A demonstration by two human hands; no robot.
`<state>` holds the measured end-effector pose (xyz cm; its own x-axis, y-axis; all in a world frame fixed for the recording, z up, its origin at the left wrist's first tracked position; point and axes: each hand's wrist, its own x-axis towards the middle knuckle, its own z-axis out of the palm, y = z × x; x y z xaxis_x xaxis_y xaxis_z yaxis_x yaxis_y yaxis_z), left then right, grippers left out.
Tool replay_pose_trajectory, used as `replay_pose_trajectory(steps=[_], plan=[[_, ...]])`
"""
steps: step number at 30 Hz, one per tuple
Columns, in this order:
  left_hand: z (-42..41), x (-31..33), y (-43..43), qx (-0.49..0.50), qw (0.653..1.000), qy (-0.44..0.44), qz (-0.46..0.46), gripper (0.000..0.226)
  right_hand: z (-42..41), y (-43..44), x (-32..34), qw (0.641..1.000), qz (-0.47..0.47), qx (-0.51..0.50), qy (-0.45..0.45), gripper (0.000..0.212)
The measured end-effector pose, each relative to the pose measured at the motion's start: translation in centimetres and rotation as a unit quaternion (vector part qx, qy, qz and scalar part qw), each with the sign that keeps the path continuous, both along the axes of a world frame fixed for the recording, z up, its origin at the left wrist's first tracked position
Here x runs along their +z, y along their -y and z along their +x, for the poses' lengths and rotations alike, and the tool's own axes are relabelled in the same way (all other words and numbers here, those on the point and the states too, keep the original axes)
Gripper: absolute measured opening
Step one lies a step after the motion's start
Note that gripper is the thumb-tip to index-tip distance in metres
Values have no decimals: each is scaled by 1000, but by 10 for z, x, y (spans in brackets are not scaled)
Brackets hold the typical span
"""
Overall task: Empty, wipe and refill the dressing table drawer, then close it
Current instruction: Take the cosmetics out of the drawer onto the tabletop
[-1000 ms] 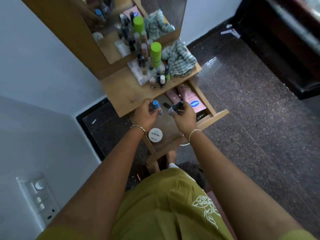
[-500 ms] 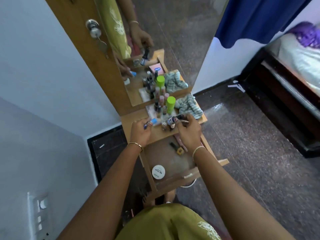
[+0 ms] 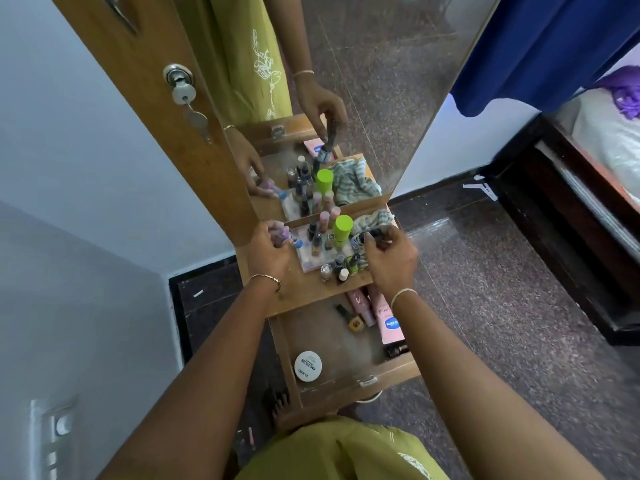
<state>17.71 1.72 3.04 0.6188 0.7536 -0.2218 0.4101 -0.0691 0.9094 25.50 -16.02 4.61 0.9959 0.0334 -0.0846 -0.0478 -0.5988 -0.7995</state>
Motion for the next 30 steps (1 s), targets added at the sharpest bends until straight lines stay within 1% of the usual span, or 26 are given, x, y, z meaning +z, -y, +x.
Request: replay_pose_trajectory(steps=[4, 6, 10, 14, 17, 23, 27, 30], plan=[[11, -5, -5, -22, 998, -43, 30, 24, 9, 0, -6, 999, -29, 11, -21, 16], [14, -7, -6, -35, 996, -68, 54, 24, 12, -1, -8, 998, -44, 20, -31, 17], [22, -13, -9, -48, 991, -89, 91, 29, 18, -7, -12, 996, -66, 40, -48, 16], [30, -23, -11, -53, 994, -64, 68, 31, 23, -10, -16, 993, -85, 61, -60, 19], [34, -31, -13, -63, 994, -63, 69, 31, 26, -11, -19, 990, -98, 75, -67, 21], [42, -40, -13, -71, 993, -54, 72, 32, 29, -15, -26, 987, -120, 89, -60, 16], [44, -40, -12, -68, 993, -52, 84, 32, 30, -17, -32, 986, -119, 104, -55, 17], [44, -40, -11, -58, 995, -47, 69, 32, 30, -18, -34, 987, -117, 100, -56, 16]])
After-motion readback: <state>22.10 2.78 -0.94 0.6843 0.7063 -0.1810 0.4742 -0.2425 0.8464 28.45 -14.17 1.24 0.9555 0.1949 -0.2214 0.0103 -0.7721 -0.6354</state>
